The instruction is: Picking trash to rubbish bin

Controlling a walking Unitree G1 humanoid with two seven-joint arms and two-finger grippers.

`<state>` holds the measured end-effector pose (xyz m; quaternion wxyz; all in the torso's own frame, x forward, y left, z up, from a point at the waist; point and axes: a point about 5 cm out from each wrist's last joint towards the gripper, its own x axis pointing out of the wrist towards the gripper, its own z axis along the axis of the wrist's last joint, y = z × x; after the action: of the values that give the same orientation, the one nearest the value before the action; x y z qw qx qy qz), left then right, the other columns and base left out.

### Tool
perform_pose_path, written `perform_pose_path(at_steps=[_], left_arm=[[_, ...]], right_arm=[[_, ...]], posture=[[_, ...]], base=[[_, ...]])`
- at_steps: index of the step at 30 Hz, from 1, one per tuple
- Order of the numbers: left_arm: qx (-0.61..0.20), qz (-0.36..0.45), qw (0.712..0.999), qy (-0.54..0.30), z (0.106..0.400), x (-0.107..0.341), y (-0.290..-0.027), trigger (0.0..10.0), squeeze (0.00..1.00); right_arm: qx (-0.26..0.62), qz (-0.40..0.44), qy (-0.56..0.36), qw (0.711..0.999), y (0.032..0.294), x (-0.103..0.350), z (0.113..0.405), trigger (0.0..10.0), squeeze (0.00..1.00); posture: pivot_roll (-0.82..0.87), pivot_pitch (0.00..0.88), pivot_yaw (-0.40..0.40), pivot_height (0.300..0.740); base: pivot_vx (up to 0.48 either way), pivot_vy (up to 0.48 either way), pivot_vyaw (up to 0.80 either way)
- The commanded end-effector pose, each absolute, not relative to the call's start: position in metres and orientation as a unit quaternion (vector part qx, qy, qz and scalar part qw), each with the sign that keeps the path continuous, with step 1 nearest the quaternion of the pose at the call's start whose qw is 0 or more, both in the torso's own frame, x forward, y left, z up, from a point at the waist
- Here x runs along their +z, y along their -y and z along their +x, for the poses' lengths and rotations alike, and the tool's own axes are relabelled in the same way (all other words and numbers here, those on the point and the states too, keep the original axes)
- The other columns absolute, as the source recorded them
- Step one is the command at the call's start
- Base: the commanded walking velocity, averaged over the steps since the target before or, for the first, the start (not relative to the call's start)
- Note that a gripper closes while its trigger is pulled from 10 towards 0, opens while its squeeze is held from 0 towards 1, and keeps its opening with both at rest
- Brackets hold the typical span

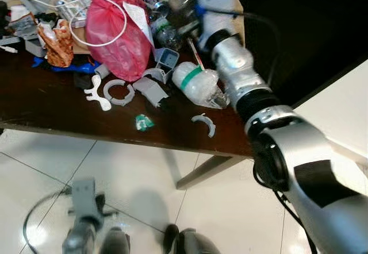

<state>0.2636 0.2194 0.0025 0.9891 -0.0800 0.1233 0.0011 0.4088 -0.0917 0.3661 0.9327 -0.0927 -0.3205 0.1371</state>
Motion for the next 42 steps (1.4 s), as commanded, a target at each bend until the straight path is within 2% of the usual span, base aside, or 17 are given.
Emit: perform_pose_path(at_steps=[1,4,8,12,15,17,18,22,30,34,42], left_arm=[[-0.016,-0.087,0.988,-0.127,0.258,-0.001,-0.219,10.0,0.00],[-0.093,-0.099,0.986,-0.100,0.268,0.012,-0.204,10.0,0.00],[-0.210,-0.128,0.967,-0.072,0.275,0.028,-0.173,10.0,0.00],[-0.249,-0.140,0.956,-0.069,0.275,0.031,-0.162,10.0,0.00],[-0.313,-0.171,0.931,-0.081,0.271,0.034,-0.146,10.0,0.00],[-0.370,-0.173,0.908,-0.099,0.262,0.035,-0.135,10.0,0.00],[-0.370,-0.173,0.908,-0.099,0.262,0.035,-0.135,10.0,0.00],[-0.451,-0.177,0.868,-0.110,0.248,0.043,-0.120,10.0,0.00],[-0.505,-0.185,0.841,-0.057,0.246,0.080,-0.114,10.0,0.00],[-0.533,-0.178,0.827,0.018,0.248,0.130,-0.111,10.0,0.00],[-0.555,-0.198,0.804,0.081,0.245,0.168,-0.107,10.0,0.00]], right_arm=[[0.124,-0.072,0.347,0.927,0.104,0.377,0.406,0.0,0.00],[0.105,-0.073,0.359,0.924,0.118,0.383,0.405,0.0,0.00],[0.077,-0.070,0.370,0.923,0.135,0.389,0.404,0.0,0.00],[0.069,-0.072,0.373,0.923,0.141,0.391,0.403,0.0,0.00],[0.060,-0.079,0.374,0.922,0.146,0.392,0.403,0.0,0.00],[0.057,-0.084,0.376,0.921,0.148,0.393,0.402,0.0,0.00],[0.057,-0.084,0.376,0.921,0.148,0.393,0.402,0.0,0.00],[0.043,-0.094,0.379,0.919,0.153,0.396,0.401,0.0,0.00],[0.034,-0.027,0.401,0.915,0.170,0.406,0.397,0.0,0.00],[0.049,0.031,0.431,0.900,0.187,0.416,0.390,0.0,0.00],[0.080,0.105,0.460,0.878,0.204,0.426,0.383,0.0,0.00]], posture=[[0.32,0.198,-0.163,0.740],[0.31,0.189,-0.157,0.740],[0.30,0.160,-0.142,0.740],[0.30,0.157,-0.137,0.740],[0.29,0.153,-0.130,0.740],[0.29,0.152,-0.125,0.740],[0.29,0.152,-0.125,0.740],[0.29,0.151,-0.125,0.740],[0.30,0.149,-0.127,0.740],[0.30,0.148,-0.126,0.740],[0.30,0.146,-0.124,0.740]], base=[[0.000,0.000,0.00],[0.000,0.000,0.00],[0.000,0.000,0.00],[0.000,0.000,0.00],[0.000,0.000,0.00],[0.000,0.000,0.00],[0.000,0.000,0.00],[0.000,0.000,0.00],[0.000,0.000,0.00],[0.000,0.000,0.00],[0.000,0.000,0.00]])
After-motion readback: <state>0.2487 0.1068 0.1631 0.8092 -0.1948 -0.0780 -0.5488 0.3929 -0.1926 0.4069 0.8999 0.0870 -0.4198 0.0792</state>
